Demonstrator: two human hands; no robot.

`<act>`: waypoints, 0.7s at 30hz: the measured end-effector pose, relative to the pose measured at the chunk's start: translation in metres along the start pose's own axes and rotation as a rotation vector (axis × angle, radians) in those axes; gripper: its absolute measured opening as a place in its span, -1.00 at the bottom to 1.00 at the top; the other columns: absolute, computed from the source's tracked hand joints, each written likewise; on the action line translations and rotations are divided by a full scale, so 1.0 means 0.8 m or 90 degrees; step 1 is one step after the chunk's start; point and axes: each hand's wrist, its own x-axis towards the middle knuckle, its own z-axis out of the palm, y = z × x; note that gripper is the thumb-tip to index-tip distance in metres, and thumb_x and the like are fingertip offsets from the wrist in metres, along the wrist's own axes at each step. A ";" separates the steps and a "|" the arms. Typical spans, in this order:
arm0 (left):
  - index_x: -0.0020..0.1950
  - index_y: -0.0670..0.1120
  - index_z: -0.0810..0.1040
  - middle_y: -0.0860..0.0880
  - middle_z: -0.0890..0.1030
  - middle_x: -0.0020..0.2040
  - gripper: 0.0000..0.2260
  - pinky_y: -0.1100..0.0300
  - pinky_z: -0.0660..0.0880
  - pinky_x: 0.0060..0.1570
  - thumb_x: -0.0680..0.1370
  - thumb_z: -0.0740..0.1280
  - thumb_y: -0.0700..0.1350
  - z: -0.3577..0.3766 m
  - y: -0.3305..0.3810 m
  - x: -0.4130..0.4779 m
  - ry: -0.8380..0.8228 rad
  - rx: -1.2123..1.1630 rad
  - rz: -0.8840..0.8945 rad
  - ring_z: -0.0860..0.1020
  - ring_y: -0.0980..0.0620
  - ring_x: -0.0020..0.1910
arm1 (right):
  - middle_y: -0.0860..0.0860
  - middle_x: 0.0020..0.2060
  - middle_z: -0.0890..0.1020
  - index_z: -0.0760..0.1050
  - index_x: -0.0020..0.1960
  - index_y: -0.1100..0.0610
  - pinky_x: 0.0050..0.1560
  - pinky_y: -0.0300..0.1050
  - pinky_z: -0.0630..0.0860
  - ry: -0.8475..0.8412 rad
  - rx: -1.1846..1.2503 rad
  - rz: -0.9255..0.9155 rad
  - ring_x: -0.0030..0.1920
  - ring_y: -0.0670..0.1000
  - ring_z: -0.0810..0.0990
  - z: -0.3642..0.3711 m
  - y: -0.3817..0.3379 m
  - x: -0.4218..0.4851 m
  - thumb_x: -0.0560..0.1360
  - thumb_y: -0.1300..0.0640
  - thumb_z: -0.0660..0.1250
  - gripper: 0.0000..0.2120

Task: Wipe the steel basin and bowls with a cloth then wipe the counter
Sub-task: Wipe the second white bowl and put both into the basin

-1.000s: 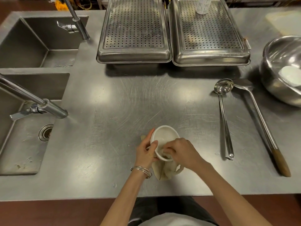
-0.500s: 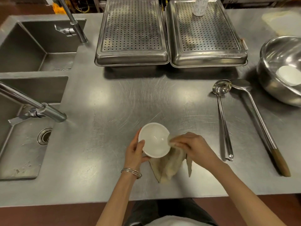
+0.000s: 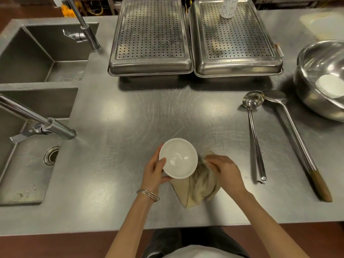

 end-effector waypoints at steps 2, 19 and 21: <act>0.25 0.17 0.43 0.00 0.50 0.19 -0.68 0.05 0.62 -0.22 0.59 0.19 -0.17 0.001 -0.003 0.001 -0.004 0.003 -0.027 0.50 -0.09 0.15 | -0.08 0.26 0.53 0.45 0.27 -0.18 0.28 0.06 0.34 -0.090 0.036 -0.032 0.34 0.08 0.41 0.004 0.014 -0.004 0.43 -0.15 0.32 -0.58; 0.19 0.12 0.53 0.19 0.49 0.24 -0.57 0.42 0.22 0.29 0.35 0.42 0.17 -0.010 0.000 0.004 -0.246 0.476 0.436 0.38 0.23 0.30 | -0.19 0.20 0.42 0.44 -0.17 -0.13 0.19 -0.20 0.40 -0.316 0.242 -0.105 0.19 -0.02 0.44 -0.027 -0.014 0.017 0.32 0.16 0.51 -0.70; 0.09 0.11 0.60 0.26 0.56 0.07 -0.58 0.36 0.39 0.13 0.28 0.43 0.21 -0.004 0.000 0.001 -0.257 0.509 0.402 0.49 0.29 0.12 | -0.04 0.05 0.53 0.46 -0.16 -0.10 0.11 0.08 0.49 -0.353 0.294 -0.057 0.08 0.05 0.50 -0.033 -0.015 0.023 0.33 0.12 0.50 -0.75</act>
